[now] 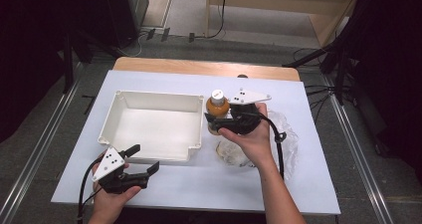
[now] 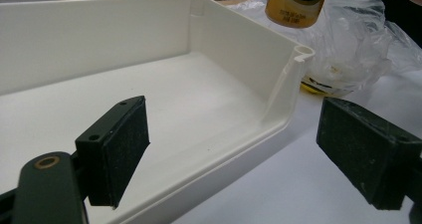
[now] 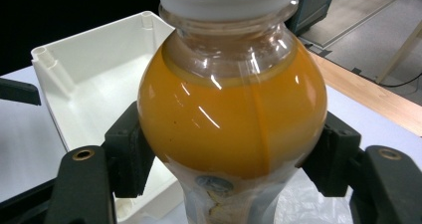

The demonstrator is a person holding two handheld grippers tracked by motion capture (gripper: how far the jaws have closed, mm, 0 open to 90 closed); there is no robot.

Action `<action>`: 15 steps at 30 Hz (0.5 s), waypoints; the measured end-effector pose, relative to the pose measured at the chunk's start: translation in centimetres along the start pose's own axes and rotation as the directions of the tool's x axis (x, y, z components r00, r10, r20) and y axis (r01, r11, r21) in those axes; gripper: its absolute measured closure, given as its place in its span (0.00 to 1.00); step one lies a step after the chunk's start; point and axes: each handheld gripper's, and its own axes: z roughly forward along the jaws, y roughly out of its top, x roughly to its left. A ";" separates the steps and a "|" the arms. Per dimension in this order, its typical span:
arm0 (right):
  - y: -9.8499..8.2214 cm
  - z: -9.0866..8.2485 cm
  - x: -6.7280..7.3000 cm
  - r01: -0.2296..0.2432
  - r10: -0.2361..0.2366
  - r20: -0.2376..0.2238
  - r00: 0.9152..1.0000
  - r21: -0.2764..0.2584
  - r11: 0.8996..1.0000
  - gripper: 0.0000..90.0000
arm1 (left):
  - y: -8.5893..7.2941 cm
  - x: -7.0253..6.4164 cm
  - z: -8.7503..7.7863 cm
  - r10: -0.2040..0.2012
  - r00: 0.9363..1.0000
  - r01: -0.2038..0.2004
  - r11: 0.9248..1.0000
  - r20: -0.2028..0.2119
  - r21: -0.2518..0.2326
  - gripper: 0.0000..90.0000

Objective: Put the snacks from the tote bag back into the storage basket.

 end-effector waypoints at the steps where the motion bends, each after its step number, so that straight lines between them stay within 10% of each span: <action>1: 0.1 0.1 0.0 0.004 -0.004 0.000 1.000 -0.001 1.000 0.36 | 0.0 0.1 -0.2 0.004 1.000 -0.004 1.000 -0.003 0.000 0.14; 15: 0.9 0.8 0.5 0.012 -0.012 -0.011 1.000 -0.003 1.000 0.36 | -0.3 1.4 -1.3 -0.011 1.000 0.011 1.000 -0.019 -0.006 0.15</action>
